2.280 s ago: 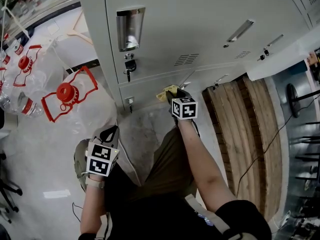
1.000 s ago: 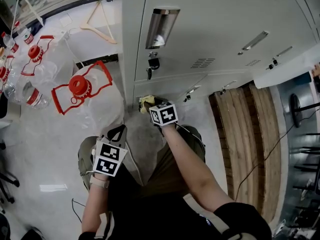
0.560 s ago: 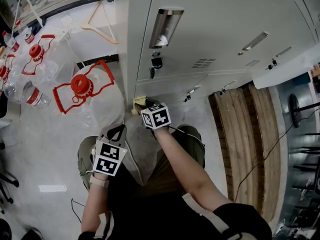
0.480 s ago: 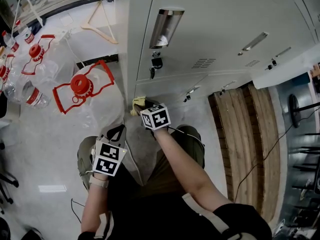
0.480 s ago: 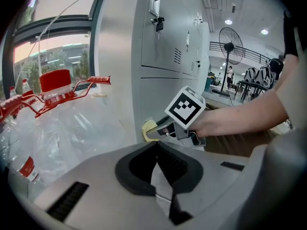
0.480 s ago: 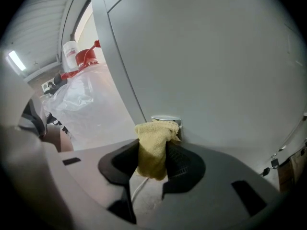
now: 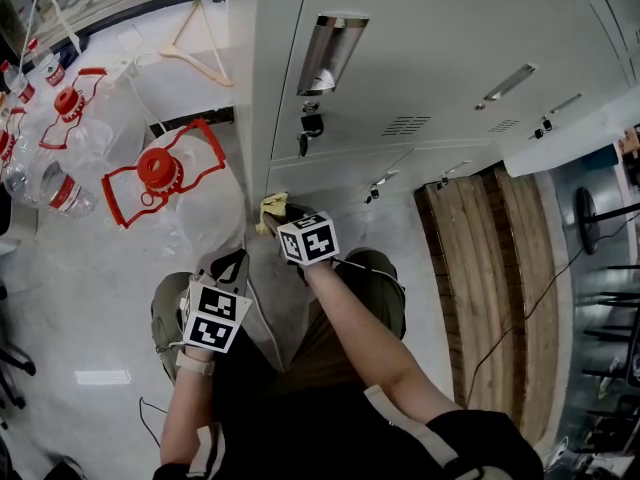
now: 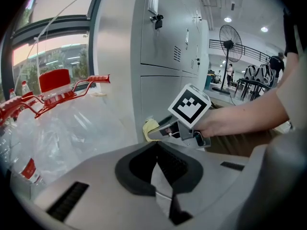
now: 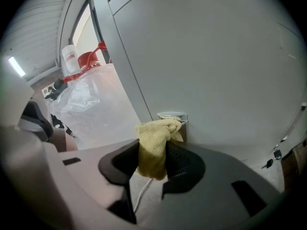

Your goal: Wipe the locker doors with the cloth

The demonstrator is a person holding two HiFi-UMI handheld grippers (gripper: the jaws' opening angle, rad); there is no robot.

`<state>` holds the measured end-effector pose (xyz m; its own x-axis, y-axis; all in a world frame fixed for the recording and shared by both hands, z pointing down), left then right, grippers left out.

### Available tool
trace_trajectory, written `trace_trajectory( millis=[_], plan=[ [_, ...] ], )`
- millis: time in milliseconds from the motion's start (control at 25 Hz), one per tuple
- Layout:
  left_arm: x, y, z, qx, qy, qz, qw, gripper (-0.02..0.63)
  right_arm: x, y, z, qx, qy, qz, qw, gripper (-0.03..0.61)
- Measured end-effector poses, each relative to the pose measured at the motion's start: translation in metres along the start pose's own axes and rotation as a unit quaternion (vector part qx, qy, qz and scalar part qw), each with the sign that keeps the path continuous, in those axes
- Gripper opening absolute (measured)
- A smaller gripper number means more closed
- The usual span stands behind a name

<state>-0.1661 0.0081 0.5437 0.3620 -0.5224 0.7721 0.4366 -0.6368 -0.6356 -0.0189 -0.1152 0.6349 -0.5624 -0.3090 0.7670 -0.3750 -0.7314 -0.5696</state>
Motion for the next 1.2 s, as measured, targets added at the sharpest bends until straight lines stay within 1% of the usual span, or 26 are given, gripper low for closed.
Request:
trace_trajectory(
  millis=[280,360,480,640,800,1040,1200],
  plan=[
    [0.003,-0.001,0.001,0.003,0.003,-0.007,1.0000,0.008,0.001,-0.010,0.003,0.006,0.002,-0.010,1.000,0.143],
    [0.004,-0.001,0.001,0.004,0.003,-0.010,0.9999,0.008,0.005,-0.015,0.001,0.000,0.017,-0.028,0.999,0.140],
    [0.005,0.000,0.002,0.003,0.003,-0.010,0.9999,0.008,0.021,-0.035,-0.012,-0.014,0.043,-0.062,0.997,0.140],
    [0.005,0.000,0.003,0.003,0.003,-0.011,0.9999,0.008,0.039,-0.054,-0.019,-0.011,0.048,-0.060,0.997,0.140],
    [0.004,-0.001,0.003,0.003,0.005,-0.014,0.9999,0.008,0.047,-0.049,-0.011,-0.013,0.034,-0.049,0.998,0.141],
    [0.004,-0.002,0.002,0.001,0.005,-0.015,0.9999,0.008,0.056,-0.027,0.009,0.005,0.023,-0.023,0.999,0.141],
    [0.006,-0.002,0.002,0.003,0.008,-0.023,0.9997,0.008,0.057,-0.015,0.019,0.012,0.026,-0.023,0.999,0.141]
  ],
)
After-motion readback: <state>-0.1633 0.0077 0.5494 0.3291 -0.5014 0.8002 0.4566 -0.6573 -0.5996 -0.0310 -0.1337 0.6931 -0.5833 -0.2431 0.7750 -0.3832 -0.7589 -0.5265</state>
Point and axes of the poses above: the fingertips, and each gripper's own axes: x forward along the fingers, z to its right, y out of its top, the point moved 10 cm from there along -x, backward along the fingers, and after that the axes turned 11 degrees about -z, right-handed, at the moved point
